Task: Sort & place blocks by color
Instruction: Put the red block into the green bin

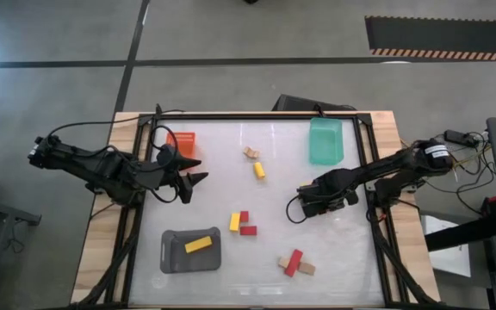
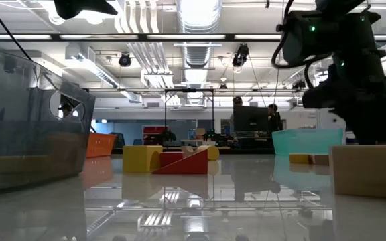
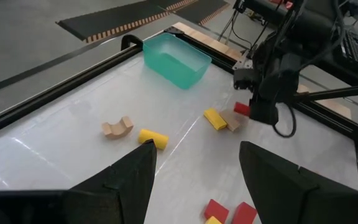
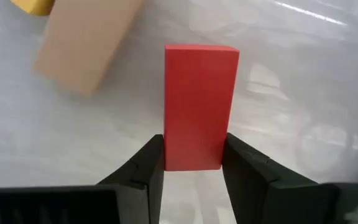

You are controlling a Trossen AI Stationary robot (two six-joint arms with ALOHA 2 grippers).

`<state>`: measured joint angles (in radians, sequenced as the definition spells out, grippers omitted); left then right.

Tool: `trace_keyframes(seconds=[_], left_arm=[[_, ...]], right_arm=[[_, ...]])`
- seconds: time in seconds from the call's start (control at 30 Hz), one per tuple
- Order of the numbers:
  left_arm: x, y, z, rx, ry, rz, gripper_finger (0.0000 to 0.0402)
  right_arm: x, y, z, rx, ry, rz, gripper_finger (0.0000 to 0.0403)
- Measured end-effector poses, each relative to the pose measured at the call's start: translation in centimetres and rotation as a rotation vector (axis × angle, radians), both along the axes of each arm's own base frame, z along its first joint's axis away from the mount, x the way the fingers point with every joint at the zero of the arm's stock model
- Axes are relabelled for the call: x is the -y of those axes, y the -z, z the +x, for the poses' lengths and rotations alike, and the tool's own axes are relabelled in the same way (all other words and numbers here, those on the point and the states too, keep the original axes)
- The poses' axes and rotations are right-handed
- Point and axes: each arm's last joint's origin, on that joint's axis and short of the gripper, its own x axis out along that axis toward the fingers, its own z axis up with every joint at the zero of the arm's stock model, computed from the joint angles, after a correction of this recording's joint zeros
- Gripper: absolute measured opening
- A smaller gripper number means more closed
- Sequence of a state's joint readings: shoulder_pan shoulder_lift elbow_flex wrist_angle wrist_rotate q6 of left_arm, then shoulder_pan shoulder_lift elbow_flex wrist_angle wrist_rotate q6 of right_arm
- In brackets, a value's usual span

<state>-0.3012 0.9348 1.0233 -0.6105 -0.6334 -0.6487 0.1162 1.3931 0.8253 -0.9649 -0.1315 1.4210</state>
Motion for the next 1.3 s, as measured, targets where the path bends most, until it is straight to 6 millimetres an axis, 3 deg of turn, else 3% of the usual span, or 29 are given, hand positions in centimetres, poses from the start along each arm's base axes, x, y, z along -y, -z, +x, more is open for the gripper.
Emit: trace_keyframes(seconds=[0.3,0.63,1.0,1.3], left_arm=[[0.0,0.0,0.0,0.002,-0.001,-0.002,0.0215],[0.0,0.0,0.0,0.004,-0.006,0.001,0.0215],[0.0,0.0,0.0,0.006,-0.012,0.003,0.0215],[0.0,0.0,0.0,0.004,-0.012,0.003,0.0215]], right_arm=[[2.1,-5.4,-1.6,0.18,0.149,-0.026,0.0118],[7.1,-9.3,-0.4,0.323,0.191,-0.13,0.0118],[15.1,-11.0,0.7,0.313,0.139,-0.2,0.0118],[21.2,-9.1,-1.2,0.251,0.177,-0.167,0.0118]])
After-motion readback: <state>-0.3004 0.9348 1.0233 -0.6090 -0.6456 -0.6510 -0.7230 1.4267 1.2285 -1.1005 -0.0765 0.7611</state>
